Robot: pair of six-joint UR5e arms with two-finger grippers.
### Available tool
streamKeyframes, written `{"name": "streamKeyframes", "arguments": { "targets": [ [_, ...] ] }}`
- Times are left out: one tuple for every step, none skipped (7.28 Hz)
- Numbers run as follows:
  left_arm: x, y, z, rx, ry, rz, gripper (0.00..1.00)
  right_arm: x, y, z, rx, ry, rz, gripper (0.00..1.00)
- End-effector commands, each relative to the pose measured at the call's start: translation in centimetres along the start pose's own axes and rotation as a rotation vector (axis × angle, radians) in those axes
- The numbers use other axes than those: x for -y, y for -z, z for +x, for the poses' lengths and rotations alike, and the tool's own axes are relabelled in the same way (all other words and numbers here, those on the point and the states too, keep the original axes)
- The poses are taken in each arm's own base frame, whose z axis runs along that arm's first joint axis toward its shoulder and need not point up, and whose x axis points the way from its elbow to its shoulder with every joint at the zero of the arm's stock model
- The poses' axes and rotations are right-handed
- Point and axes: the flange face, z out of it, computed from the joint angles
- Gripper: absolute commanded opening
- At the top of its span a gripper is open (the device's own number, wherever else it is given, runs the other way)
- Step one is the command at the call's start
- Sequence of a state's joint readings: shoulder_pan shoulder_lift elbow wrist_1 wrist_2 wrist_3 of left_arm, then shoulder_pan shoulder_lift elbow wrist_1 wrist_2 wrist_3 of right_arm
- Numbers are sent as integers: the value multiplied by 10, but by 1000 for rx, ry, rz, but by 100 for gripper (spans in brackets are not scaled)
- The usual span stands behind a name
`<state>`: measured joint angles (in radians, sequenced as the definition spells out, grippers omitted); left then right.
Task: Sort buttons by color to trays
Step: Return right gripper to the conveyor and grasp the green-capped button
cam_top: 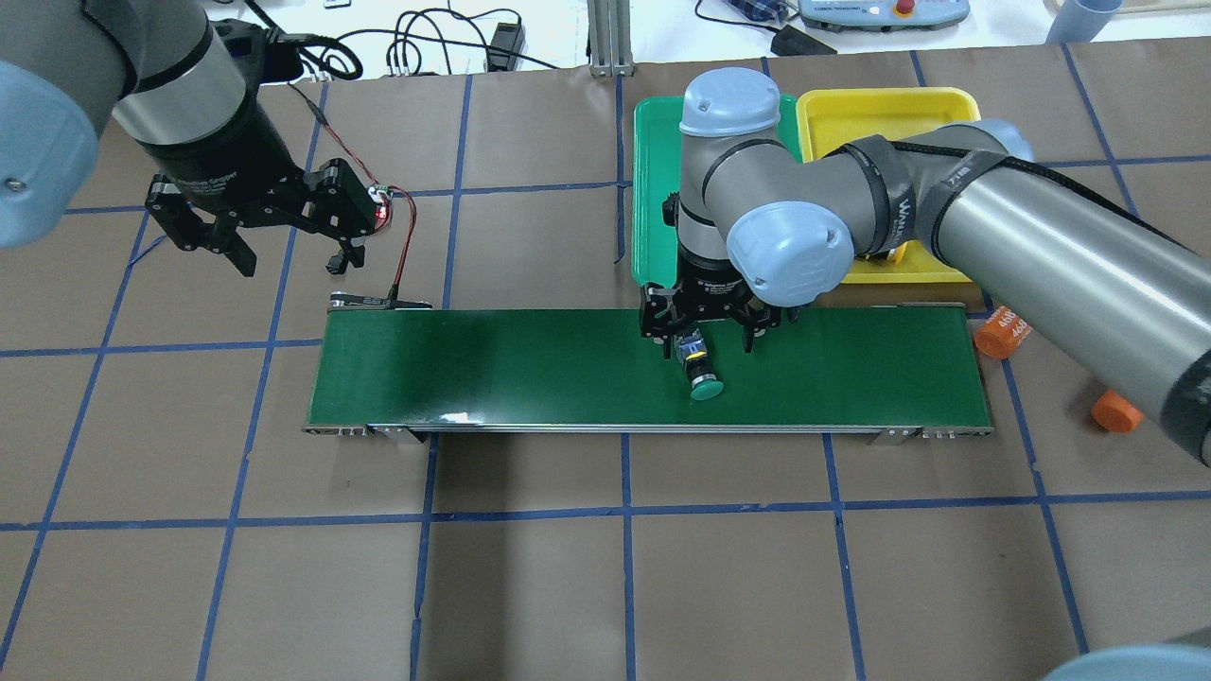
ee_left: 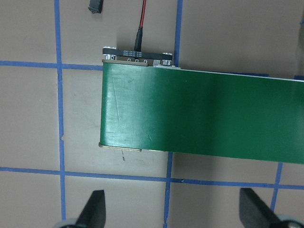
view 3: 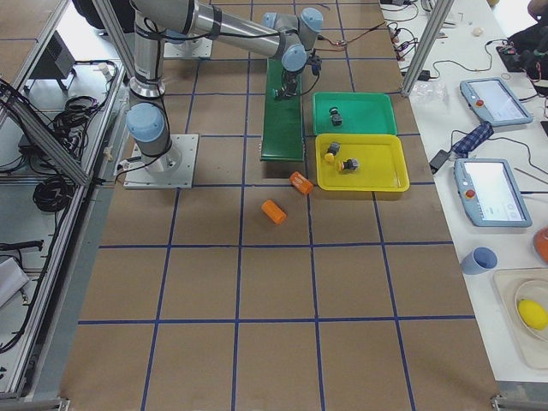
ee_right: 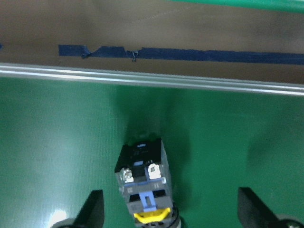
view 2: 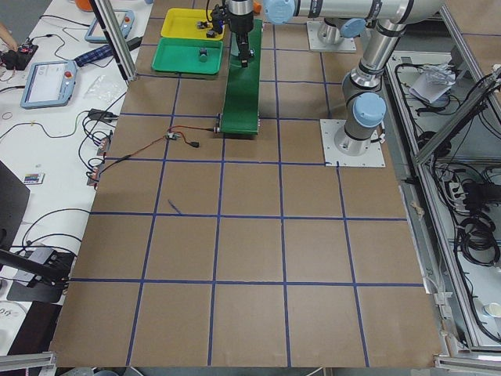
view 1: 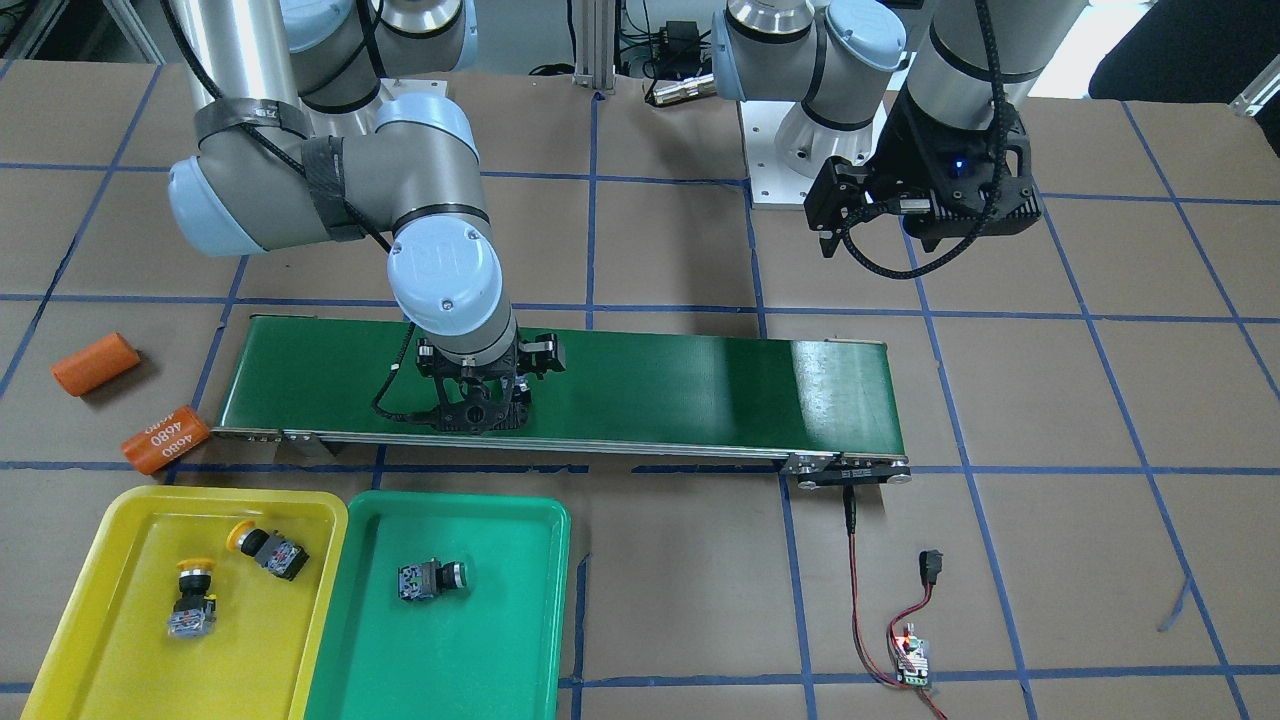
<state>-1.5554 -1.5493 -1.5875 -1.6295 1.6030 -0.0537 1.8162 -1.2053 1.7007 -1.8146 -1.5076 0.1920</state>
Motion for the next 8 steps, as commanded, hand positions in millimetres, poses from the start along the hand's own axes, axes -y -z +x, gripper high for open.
{"name": "streamKeyframes", "arguments": {
  "targets": [
    [0, 0, 0, 0, 0, 0, 100, 2, -5, 2, -17, 9, -8, 28],
    [0, 0, 0, 0, 0, 0, 100, 3, -4, 3, -16, 5, -5, 2],
    [0, -1, 0, 0, 0, -3, 100, 3, -4, 3, -15, 0, -5, 0],
    [0, 0, 0, 0, 0, 0, 100, 4, 10, 5, -9, -7, 22, 0],
    [1, -1, 0, 0, 0, -1, 100, 5, 15, 10, -11, -15, 31, 0],
    [0, 0, 0, 0, 0, -1, 100, 0, 29, 10, -4, -21, 59, 0],
    [0, 0, 0, 1, 0, 0, 100, 2, 42, 20, 8, -56, 103, 0],
    [0, 0, 0, 0, 0, 0, 100, 18, 60, 44, 29, -95, 184, 0]
  ]
}}
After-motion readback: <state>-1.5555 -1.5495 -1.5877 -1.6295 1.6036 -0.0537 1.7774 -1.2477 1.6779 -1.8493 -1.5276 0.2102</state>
